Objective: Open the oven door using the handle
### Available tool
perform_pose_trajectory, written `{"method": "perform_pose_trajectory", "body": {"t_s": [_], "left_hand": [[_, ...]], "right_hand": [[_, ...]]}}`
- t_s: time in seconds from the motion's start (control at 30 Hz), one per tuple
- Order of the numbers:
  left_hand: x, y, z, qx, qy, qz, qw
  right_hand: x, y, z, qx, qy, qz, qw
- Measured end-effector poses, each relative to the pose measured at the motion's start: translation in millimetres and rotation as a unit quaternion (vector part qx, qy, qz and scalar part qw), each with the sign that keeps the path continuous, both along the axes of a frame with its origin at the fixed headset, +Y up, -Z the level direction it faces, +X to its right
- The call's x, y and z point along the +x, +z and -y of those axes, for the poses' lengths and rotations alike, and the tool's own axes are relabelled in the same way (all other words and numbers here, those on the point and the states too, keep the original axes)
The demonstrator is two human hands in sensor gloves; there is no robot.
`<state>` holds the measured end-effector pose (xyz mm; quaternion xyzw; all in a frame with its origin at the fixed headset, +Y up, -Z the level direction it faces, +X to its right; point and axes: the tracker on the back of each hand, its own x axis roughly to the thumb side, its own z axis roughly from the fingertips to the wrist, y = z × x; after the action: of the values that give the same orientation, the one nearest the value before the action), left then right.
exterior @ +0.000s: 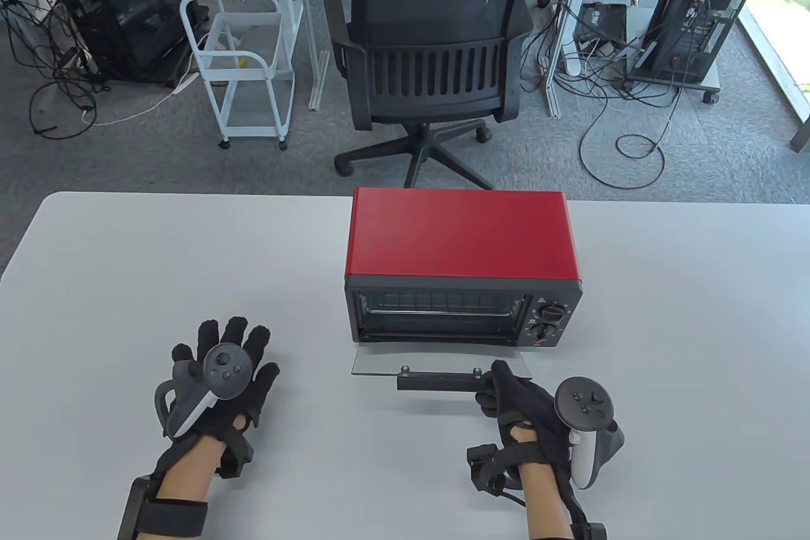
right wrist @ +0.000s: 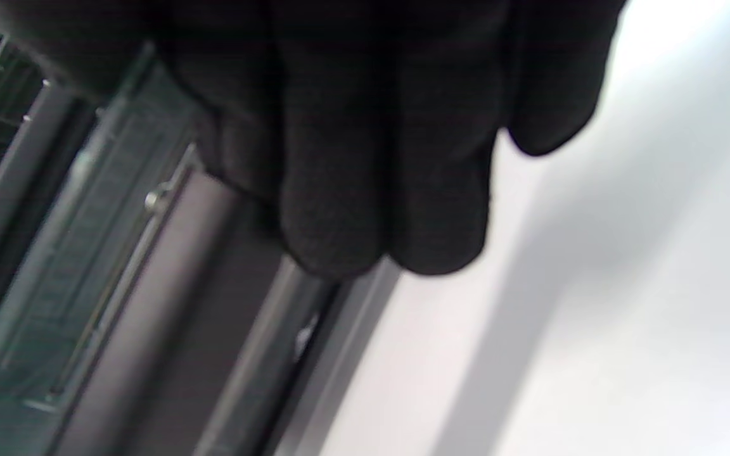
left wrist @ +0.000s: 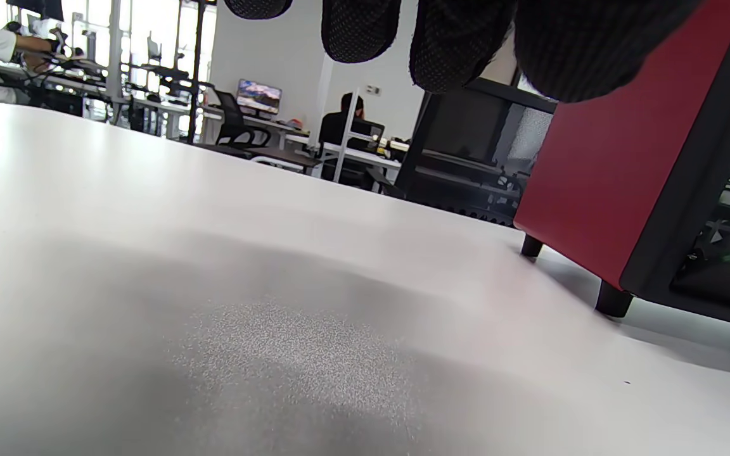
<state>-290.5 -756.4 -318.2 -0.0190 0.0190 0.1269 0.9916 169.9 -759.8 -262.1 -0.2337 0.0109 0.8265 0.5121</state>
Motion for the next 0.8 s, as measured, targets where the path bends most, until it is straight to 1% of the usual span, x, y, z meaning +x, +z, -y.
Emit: {"method": "perform_pose_trajectory", "body": {"t_s": [0.17, 0.27, 0.33, 0.47, 0.6, 0.67, 0.8], "left_hand": [[-1.9, 0.6, -0.4, 0.001, 0.007, -0.001, 1.000], [-1.6, 0.7, -0.7, 0.001, 0.006, 0.000, 1.000], [-1.5, 0.4, -0.7, 0.002, 0.008, 0.001, 1.000], [-1.8, 0.4, -0.9, 0.002, 0.011, 0.002, 1.000], [-1.8, 1.2, -0.9, 0.000, 0.011, 0.002, 1.000], [-1.8, 1.3, -1.0, -0.001, 0.010, 0.001, 1.000], [-1.6, 1.5, -1.2, -0.003, 0.008, 0.000, 1.000]], "right_hand": [[-0.3, 8.3, 3.6, -0.046, 0.015, -0.011, 0.999], [0.8, 10.0, 3.7, -0.084, 0.040, -0.033, 0.995], [1.6, 10.1, 3.9, -0.114, 0.062, -0.054, 0.990], [2.6, 9.2, 6.3, -0.152, 0.091, -0.080, 0.981], [1.3, 8.3, 11.7, -0.180, 0.112, -0.098, 0.972], [1.1, 7.6, 15.0, -0.198, 0.131, -0.113, 0.965], [1.1, 6.0, 22.4, -0.216, 0.136, -0.120, 0.959]]}}
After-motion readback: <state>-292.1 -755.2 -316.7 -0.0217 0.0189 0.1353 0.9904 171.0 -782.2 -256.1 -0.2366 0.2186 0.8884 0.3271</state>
